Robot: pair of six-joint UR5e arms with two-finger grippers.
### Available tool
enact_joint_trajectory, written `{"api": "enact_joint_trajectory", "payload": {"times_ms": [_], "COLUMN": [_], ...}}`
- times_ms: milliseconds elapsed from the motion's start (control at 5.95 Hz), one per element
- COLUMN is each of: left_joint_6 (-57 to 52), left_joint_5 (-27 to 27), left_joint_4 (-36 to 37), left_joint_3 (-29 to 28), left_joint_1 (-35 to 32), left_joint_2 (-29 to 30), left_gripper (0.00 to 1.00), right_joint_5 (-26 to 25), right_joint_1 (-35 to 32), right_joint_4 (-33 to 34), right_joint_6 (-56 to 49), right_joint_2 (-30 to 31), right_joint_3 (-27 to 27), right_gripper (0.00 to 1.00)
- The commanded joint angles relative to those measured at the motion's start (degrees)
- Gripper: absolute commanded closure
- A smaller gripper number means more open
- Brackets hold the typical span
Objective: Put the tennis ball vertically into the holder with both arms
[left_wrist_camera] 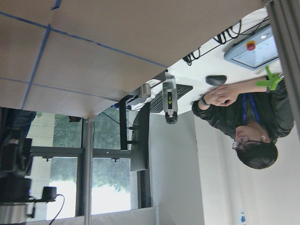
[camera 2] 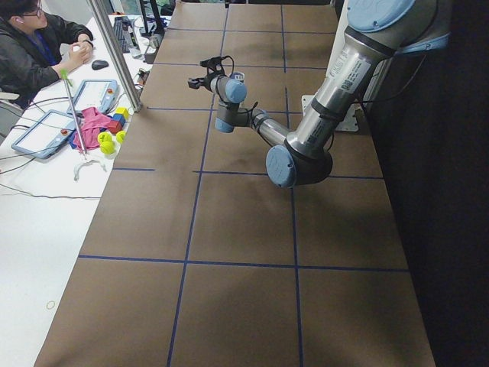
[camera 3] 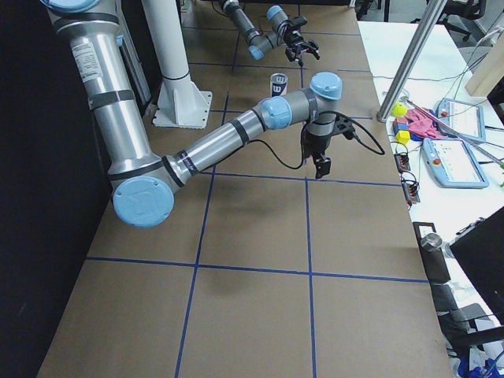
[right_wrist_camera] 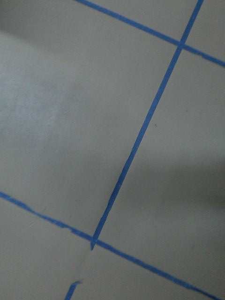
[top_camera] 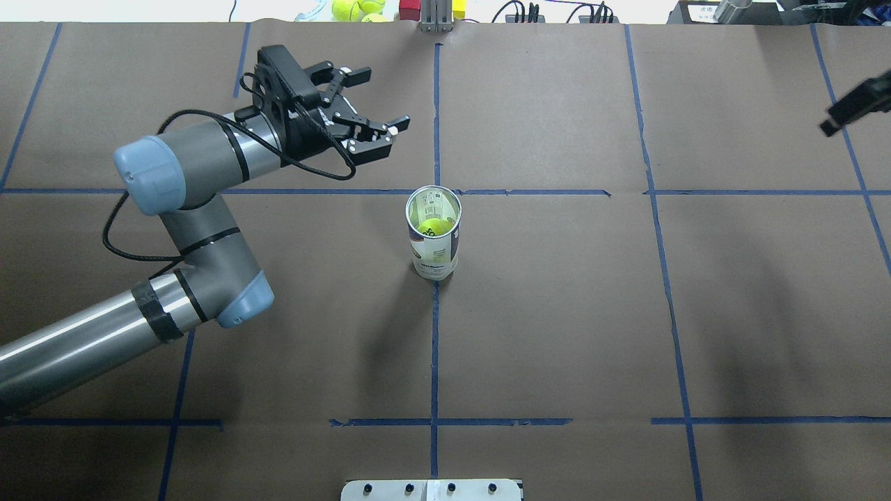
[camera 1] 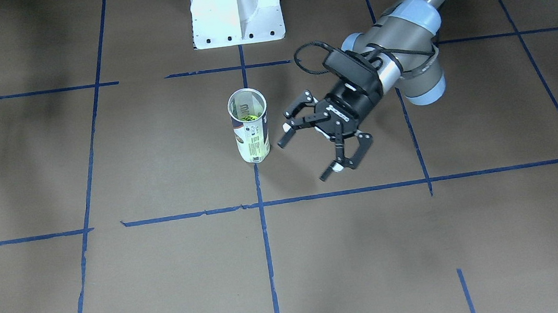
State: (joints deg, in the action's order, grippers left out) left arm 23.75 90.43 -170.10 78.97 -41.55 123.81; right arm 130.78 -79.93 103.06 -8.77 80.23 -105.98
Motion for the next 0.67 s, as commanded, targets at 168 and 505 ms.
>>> {"api": "enact_joint_trajectory", "payload": {"times_ms": [168, 505], "left_joint_6": [-0.37, -6.12], "left_joint_5": [9.73, 9.59], "left_joint_4": [34.97, 57.79], "left_joint_3": [12.30, 14.10], "left_joint_1": [-8.34, -10.38], "left_joint_2": [-4.10, -3.57], "left_gripper": [0.00, 0.00], "right_joint_5": [1.59, 1.59], "right_joint_1": [-5.67, -6.29], "right_joint_4": [-0.14, -0.23], "right_joint_6": [-10.73, -11.18], "right_joint_2": [10.01, 12.22], "right_joint_3": [0.34, 0.34], "right_gripper": [0.00, 0.00]}}
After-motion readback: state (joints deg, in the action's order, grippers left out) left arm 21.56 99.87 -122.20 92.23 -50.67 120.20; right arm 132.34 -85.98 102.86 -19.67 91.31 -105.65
